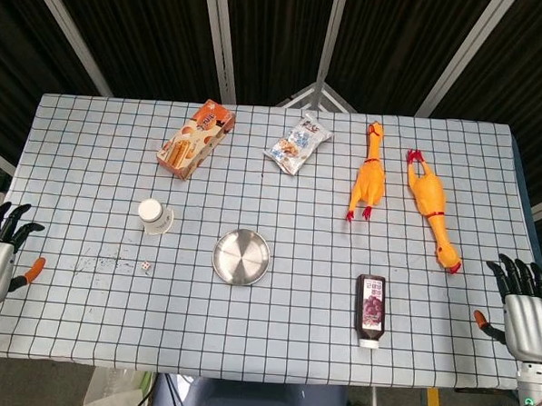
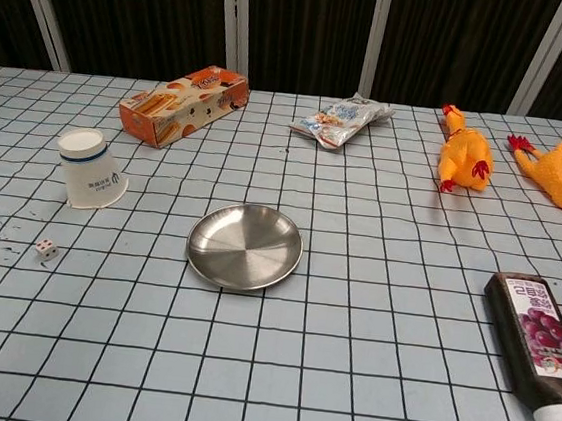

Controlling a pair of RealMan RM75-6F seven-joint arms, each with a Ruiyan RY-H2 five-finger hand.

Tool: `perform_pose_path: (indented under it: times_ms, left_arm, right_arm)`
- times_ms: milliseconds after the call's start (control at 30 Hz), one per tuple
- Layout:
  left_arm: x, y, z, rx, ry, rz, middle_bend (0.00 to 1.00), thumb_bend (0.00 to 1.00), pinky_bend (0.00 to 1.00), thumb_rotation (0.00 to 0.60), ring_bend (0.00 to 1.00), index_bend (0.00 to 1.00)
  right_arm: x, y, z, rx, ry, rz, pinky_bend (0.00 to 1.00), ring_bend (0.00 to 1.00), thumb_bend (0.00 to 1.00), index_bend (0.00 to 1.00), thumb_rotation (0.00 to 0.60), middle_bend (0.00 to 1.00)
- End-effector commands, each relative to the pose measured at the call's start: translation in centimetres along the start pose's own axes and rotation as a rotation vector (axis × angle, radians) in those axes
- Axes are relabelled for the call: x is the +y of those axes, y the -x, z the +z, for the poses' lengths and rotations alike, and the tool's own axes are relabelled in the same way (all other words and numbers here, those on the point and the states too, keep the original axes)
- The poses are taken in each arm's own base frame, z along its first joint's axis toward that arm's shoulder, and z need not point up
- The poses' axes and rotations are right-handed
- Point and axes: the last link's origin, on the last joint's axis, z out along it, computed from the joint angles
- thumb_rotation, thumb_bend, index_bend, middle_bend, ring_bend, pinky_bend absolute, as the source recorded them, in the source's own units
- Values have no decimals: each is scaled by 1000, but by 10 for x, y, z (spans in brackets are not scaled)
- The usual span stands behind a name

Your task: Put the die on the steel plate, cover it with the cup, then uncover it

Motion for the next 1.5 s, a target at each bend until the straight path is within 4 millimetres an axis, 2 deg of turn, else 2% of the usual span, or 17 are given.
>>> perform_pose_path:
  times_ms: [33,467,700,867,1267,1500]
  left_arm:
    - [-1,1,0,-13,-5,2,109,394,11,600,54,308]
    - [4,10,1,-59,15,-12,130,394,11,600,54,308]
    - [14,23,4,-114,74,22,148,394,11,600,55,310]
    - [33,32,13,-182,160,25,162,395,11,600,55,339]
    - [88,46,51,-273,346,238,198,403,11,600,55,350]
    - [111,60,55,-322,373,242,187,404,10,600,55,350]
  right_arm:
    - [0,0,-1,-2,-1,6,0,93,231,182,600,108]
    - [-2,0,-2,-14,-1,35,0,93,232,182,600,108]
    - [1,1,-4,-38,11,51,0,93,232,182,600,108]
    - [-1,0,-4,-38,10,68,0,93,232,182,600,107]
    - [2,0,-4,-51,18,92,0,93,232,182,600,108]
    - [3,0,-5,-58,20,103,0,93,232,181,600,108]
